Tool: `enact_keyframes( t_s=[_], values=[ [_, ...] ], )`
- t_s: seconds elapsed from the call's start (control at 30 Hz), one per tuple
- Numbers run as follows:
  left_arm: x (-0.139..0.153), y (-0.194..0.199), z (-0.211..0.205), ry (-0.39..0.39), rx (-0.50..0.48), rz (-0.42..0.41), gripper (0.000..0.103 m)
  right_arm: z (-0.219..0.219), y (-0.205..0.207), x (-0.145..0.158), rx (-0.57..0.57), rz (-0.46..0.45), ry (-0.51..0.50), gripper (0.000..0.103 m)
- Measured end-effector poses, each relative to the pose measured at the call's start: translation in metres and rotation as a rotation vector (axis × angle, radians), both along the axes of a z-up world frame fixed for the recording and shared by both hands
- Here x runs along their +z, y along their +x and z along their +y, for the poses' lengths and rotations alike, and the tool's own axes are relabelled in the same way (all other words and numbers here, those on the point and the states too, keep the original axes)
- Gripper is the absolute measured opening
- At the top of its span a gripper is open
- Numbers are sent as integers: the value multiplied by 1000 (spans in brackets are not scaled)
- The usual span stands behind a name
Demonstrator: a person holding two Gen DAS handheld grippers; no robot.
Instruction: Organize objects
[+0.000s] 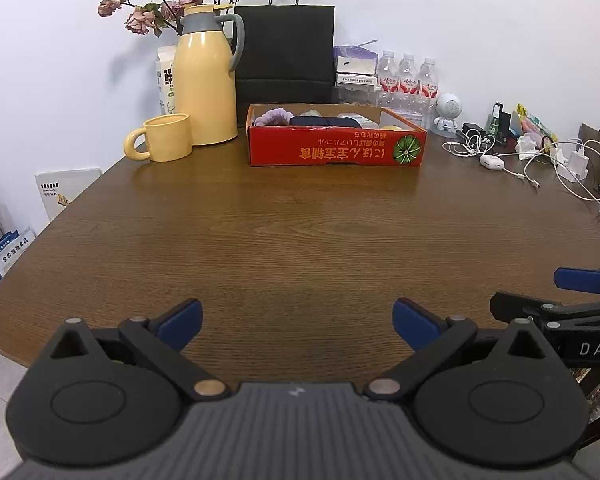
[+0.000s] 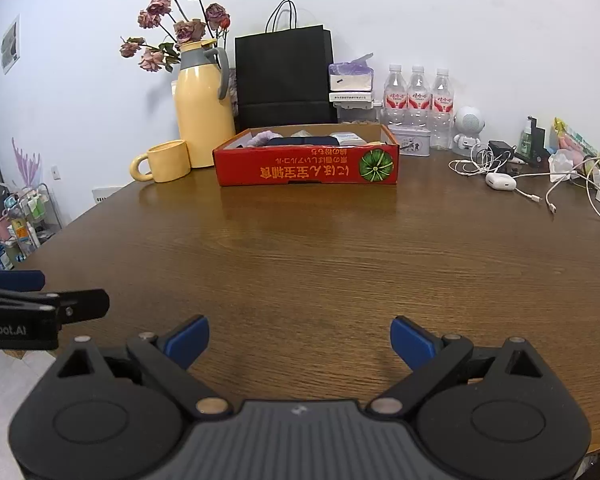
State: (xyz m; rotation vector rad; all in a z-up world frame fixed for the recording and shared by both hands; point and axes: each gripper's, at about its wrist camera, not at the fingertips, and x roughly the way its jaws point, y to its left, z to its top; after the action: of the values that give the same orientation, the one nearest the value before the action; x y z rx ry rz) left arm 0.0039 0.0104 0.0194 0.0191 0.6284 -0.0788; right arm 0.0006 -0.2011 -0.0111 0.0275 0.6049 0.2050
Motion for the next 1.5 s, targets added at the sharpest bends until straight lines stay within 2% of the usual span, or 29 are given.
enact_keyframes(
  t_s=[1.5],
  values=[
    [-5, 5, -5, 13, -28, 34, 103, 4, 1, -7, -27, 26, 12, 98]
  ],
)
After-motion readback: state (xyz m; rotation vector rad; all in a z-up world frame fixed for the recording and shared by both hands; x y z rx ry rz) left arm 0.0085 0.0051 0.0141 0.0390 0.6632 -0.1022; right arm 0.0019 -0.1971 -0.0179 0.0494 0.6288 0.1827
